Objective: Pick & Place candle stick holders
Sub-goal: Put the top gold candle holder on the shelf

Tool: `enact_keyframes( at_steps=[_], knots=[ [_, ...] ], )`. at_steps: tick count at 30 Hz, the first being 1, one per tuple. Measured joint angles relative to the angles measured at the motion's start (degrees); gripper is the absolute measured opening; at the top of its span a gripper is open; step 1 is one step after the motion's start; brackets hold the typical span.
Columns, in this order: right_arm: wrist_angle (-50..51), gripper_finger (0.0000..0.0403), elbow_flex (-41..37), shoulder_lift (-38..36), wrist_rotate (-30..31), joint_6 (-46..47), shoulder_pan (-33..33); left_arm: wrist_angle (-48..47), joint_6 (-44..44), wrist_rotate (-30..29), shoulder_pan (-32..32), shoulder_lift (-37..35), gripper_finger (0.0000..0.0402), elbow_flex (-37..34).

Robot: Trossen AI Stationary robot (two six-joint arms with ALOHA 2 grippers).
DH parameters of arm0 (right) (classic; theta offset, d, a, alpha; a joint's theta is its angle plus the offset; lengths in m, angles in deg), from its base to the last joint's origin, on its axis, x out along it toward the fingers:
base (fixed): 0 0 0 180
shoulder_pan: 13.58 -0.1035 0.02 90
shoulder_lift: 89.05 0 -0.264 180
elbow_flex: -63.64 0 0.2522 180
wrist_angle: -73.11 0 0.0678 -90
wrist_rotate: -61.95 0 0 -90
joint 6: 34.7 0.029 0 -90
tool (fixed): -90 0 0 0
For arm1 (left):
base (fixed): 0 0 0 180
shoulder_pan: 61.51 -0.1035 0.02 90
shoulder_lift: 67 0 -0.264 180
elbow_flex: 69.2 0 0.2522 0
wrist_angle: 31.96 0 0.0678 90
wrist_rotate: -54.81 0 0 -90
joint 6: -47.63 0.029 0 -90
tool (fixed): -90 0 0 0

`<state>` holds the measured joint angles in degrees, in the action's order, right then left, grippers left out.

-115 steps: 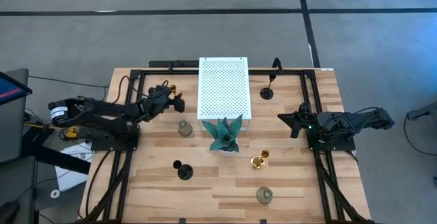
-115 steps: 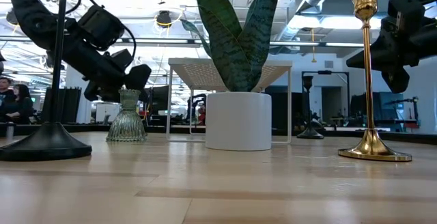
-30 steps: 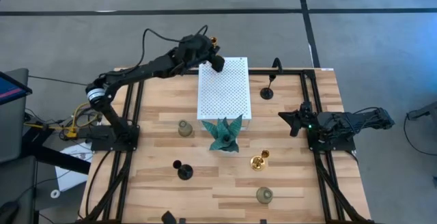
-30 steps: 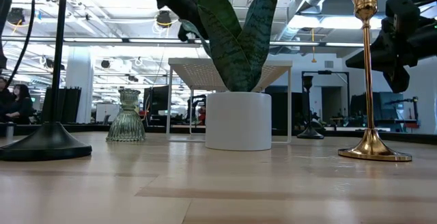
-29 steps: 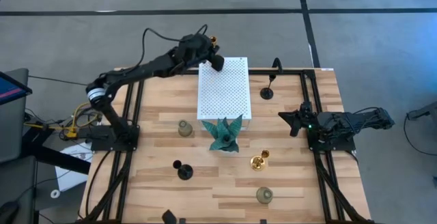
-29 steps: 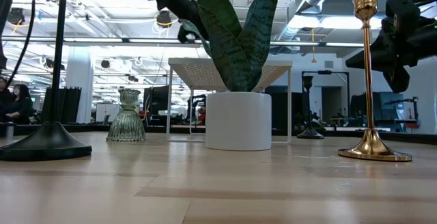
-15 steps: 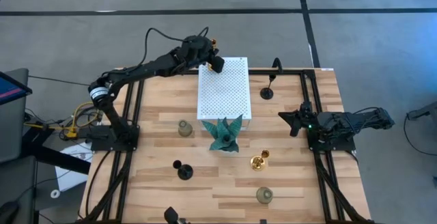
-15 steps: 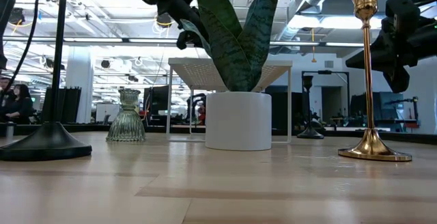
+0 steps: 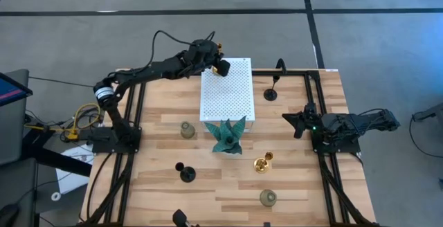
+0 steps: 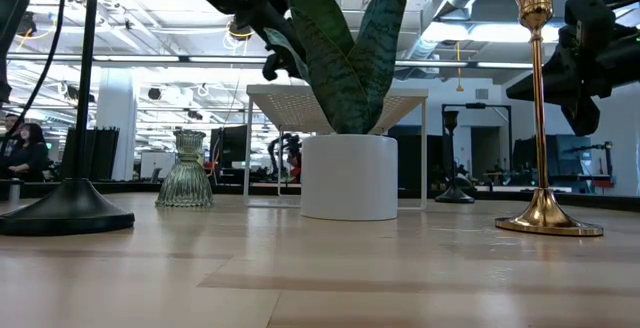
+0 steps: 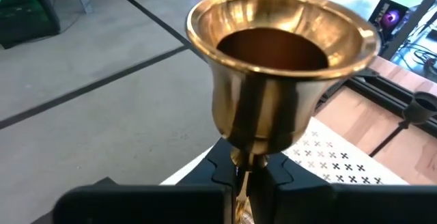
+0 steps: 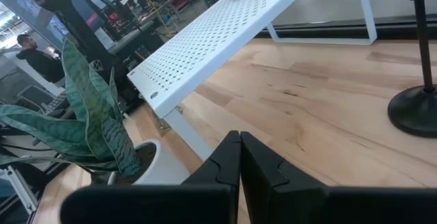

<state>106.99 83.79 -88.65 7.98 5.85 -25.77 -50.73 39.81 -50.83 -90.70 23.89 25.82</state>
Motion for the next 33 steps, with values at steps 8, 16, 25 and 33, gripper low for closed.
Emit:
enact_keyframes(
  at_steps=[8,16,25,33],
  knots=[
    [0.2,0.0,0.0,0.0,0.0,0.0,0.0,0.0,0.0,-0.2,-0.2,0.0,0.0042,0.0],
    [0.2,0.0,0.0,0.0,0.0,0.0,0.0,1.1,-0.2,-0.2,-0.2,0.0,0.0073,0.0],
    [0.2,0.0,0.0,0.0,0.0,0.0,0.0,1.2,-0.1,-0.2,-0.1,0.0,0.0156,0.0],
    [0.3,0.0,0.0,0.0,-0.1,0.0,0.0,-4.0,3.4,0.2,0.2,-1.9,0.0209,-0.1]
  ],
)
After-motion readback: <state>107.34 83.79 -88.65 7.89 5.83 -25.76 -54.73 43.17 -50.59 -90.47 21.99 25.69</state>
